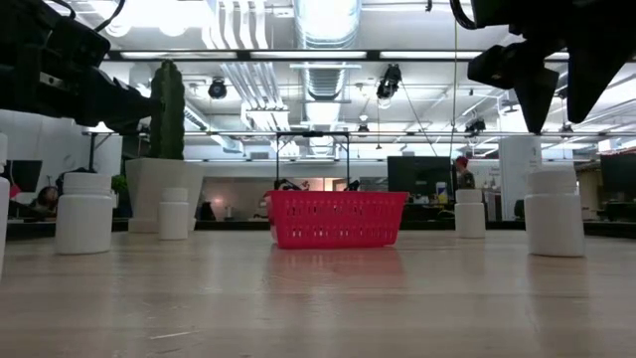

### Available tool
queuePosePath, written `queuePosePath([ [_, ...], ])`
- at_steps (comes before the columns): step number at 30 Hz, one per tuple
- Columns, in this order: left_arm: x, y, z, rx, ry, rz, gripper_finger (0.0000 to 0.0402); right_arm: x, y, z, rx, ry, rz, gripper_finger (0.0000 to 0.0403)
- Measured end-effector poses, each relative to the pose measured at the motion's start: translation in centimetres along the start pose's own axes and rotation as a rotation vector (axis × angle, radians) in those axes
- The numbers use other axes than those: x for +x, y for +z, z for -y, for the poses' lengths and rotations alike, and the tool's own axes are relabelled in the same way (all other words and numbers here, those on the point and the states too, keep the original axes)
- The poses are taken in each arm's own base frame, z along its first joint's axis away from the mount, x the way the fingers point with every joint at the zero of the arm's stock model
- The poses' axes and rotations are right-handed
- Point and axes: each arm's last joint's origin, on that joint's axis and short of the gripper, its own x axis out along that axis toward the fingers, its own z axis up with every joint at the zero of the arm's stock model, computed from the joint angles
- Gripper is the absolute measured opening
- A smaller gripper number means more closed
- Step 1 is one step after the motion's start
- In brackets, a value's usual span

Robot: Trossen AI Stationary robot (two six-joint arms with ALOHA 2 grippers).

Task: Pick and place pill bottles into a basket
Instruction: Put the white pill bottle into the red bin

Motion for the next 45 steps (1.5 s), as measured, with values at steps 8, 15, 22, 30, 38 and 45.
queuePosePath([
  [8,0.0,0.0,0.0,0.000,0.001,0.000,0.0005,0.1,0.1,0.0,-0.045,0.001,0.008,0.0228],
  [15,0.0,0.0,0.0,0.000,0.000,0.000,0.0005,0.6,0.4,-0.1,-0.086,0.007,0.063,0.0233],
  [22,0.0,0.0,0.0,0.000,0.000,0.001,0.0005,2.2,1.0,-0.2,-0.131,0.003,0.023,0.0231],
  [30,0.0,0.0,0.0,0.000,0.000,0.000,0.0005,4.7,1.7,-0.4,-0.159,-0.003,-0.069,0.0233],
  [38,0.0,0.0,0.0,0.000,0.000,0.000,0.0005,4.9,1.6,-0.4,-0.160,-0.003,-0.077,0.0231],
  [45,0.0,0.0,0.0,0.000,0.000,0.000,0.0005,4.6,1.4,-0.3,-0.160,-0.005,-0.079,0.0226],
])
